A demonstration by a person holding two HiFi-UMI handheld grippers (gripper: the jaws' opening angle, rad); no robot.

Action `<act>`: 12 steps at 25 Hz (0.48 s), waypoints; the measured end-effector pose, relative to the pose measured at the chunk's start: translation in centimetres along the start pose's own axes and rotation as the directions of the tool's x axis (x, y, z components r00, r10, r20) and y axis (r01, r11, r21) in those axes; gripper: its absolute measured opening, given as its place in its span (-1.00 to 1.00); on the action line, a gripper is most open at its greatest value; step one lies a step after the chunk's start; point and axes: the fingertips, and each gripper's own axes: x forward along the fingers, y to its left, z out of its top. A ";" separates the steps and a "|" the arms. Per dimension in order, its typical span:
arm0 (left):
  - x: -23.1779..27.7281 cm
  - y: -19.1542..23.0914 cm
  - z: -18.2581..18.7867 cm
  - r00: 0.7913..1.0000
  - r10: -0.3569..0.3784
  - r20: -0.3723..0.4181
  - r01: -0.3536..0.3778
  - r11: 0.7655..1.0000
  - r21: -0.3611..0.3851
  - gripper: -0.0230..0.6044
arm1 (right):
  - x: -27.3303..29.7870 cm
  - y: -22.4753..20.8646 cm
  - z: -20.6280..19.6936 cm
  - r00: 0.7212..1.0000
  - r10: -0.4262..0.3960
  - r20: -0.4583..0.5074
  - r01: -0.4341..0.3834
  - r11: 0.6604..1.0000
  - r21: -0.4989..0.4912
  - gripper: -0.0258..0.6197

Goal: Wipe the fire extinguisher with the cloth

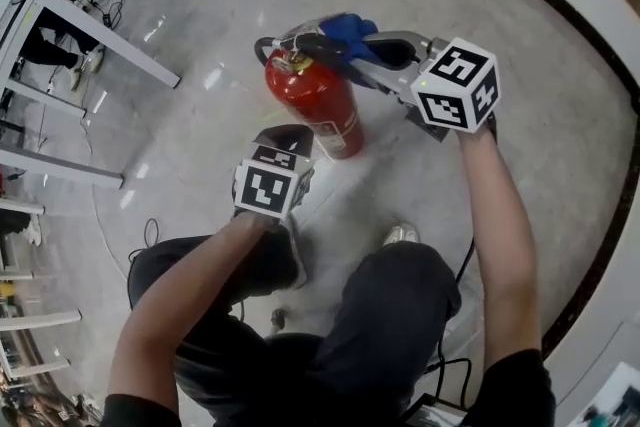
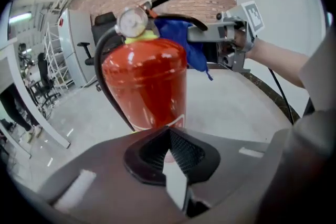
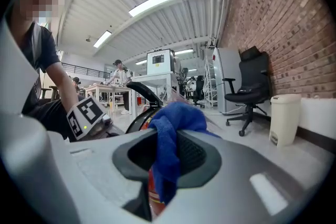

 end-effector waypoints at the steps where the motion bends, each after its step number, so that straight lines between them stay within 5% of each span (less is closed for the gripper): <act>1: -0.5 0.8 0.6 1.000 0.008 0.012 -0.008 1.000 0.009 -0.91 | -0.1 0.4 0.0 1.000 -0.004 -0.006 0.004 1.000 0.003 -0.65; 12: -4.9 3.5 3.5 0.998 -0.038 0.049 0.032 0.993 0.116 -0.91 | -0.9 2.7 -3.5 0.993 -0.100 -0.063 0.107 0.987 0.119 -0.65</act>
